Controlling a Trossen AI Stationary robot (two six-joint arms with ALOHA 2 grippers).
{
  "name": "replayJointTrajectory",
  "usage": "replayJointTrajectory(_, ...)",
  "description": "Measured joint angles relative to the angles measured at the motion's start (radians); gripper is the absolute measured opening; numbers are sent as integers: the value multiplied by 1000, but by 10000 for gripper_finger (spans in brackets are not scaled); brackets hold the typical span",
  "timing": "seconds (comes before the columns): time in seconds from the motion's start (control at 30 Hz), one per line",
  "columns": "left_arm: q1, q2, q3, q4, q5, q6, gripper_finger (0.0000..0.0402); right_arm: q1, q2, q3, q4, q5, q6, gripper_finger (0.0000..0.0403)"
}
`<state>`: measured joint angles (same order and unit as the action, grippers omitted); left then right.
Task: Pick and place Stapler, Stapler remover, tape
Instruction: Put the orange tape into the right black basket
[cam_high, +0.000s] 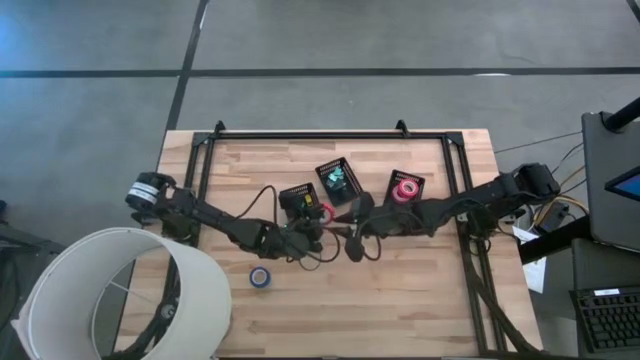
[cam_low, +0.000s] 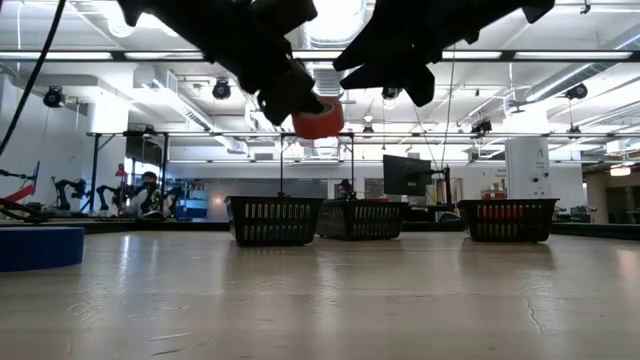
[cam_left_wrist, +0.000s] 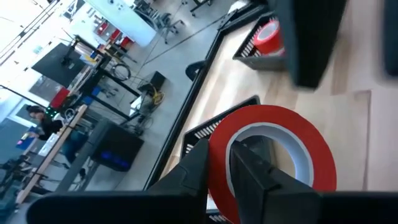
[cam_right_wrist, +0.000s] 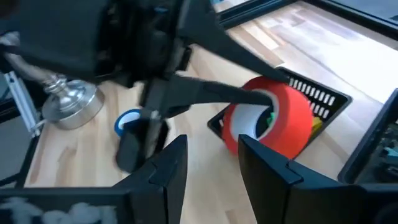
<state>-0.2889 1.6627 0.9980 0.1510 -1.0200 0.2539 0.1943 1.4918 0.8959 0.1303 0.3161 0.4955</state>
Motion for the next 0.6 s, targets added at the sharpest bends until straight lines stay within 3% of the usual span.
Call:
replayJointTrajectory(0.1,-1,0,6,-2,0,1,54,-13,0,0,0,5,8,137)
replayJointTrajectory(0.27,-11,0,6,-2,0,2,53,-14,0,0,-2,106,65,133)
replayJointTrajectory(0.6,-21,0,17,36,-1,10,53,-16,0,0,-33,96,137,147)
